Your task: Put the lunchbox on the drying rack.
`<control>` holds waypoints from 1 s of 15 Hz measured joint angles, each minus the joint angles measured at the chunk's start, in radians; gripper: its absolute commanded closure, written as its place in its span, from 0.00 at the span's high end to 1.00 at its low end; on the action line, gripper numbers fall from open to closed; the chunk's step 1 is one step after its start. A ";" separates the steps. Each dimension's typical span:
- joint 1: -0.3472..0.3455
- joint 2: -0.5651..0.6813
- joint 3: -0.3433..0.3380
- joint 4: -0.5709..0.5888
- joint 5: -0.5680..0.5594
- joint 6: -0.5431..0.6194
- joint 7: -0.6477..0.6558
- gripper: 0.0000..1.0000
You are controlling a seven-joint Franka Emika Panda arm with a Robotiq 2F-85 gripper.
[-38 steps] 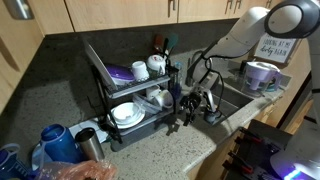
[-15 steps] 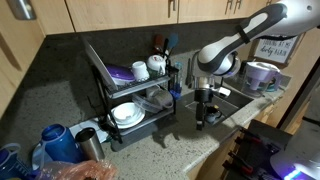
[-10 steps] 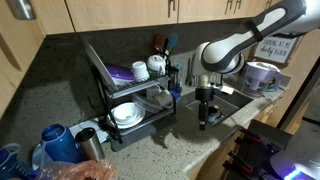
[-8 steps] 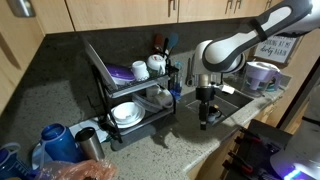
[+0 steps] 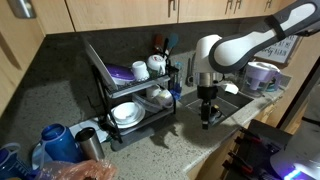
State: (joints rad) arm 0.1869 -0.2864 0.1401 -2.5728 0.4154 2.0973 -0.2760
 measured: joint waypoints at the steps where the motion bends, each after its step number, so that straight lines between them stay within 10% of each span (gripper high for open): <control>1: 0.004 -0.016 0.006 -0.010 -0.012 0.021 0.017 1.00; 15: 0.010 -0.126 0.093 -0.128 -0.370 0.179 0.365 1.00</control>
State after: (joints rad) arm 0.1965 -0.4122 0.2331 -2.7010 0.0459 2.2759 0.0890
